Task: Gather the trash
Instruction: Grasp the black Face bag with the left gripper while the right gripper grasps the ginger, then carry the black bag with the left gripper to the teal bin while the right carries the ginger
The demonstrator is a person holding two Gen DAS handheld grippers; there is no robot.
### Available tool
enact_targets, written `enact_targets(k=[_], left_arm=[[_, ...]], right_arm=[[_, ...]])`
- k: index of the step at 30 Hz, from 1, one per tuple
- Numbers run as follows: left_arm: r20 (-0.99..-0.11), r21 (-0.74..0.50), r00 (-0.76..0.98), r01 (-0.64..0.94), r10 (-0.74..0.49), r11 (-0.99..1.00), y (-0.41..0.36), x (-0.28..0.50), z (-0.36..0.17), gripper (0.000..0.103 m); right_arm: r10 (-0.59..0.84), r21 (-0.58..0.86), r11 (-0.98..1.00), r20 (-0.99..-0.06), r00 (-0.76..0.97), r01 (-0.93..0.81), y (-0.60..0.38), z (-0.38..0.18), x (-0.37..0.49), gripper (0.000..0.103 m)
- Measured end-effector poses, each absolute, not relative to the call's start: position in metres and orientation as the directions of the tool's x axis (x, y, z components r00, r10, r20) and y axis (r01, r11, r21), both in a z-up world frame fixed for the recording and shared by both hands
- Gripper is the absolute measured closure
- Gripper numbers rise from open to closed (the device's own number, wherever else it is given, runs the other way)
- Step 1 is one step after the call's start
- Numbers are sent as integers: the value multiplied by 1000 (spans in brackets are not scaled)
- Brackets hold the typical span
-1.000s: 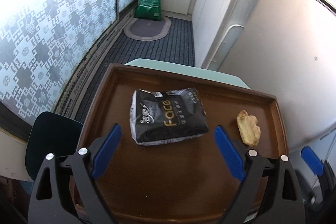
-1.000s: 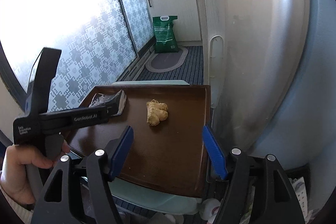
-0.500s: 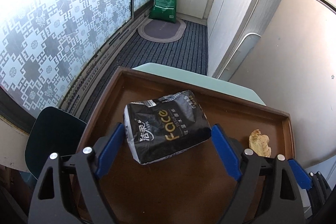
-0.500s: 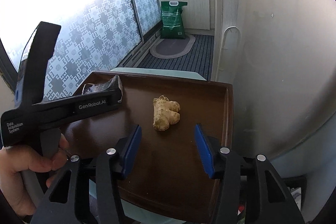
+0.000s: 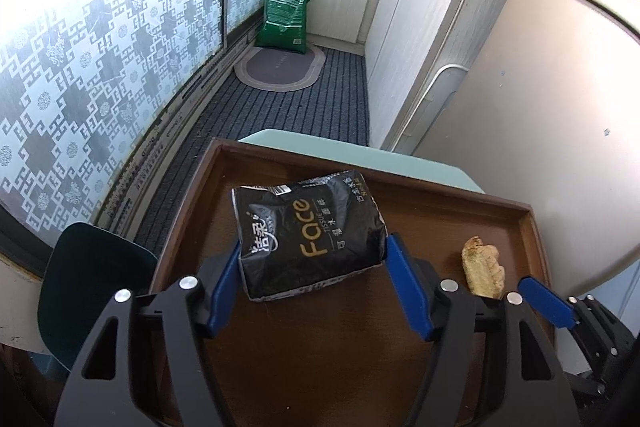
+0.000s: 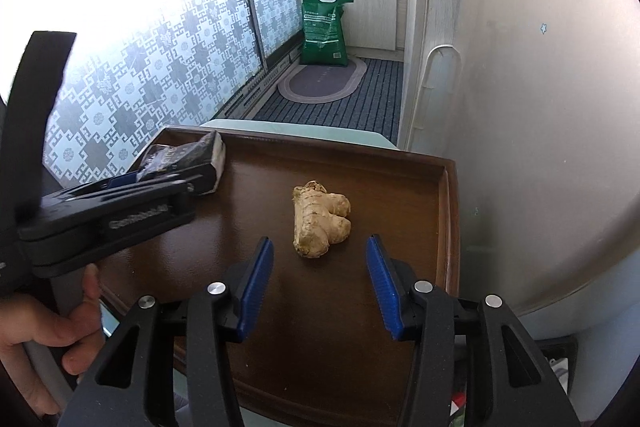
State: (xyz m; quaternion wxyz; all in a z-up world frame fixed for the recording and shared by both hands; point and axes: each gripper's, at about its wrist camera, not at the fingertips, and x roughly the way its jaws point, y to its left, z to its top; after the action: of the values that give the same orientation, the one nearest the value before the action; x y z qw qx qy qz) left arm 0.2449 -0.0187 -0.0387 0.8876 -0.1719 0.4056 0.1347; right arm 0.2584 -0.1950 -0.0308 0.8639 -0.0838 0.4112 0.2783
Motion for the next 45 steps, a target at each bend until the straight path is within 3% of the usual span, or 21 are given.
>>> enact_targets(k=[10,23,31,45], left_arm=[[-687,-302,727,-295,8,906,-7,222,-13,33],[-477,-410,876,-148,-74,900,27,147,18,33],[-415,-417,909,-146,-45,897,58,115,15,33],[-382,-398,924,-151,-14,905,106,76,18,32]], right_arm=[[388,64,841,-763,517,-537,-182,-32,262,55],[316,-14,854,-780,540,-520,-164,-36,263,59],[323,13,866,-777,540,-500,-162,-38,268,68],[348,46,874,-754,557,-483,-152,-23,262,70]])
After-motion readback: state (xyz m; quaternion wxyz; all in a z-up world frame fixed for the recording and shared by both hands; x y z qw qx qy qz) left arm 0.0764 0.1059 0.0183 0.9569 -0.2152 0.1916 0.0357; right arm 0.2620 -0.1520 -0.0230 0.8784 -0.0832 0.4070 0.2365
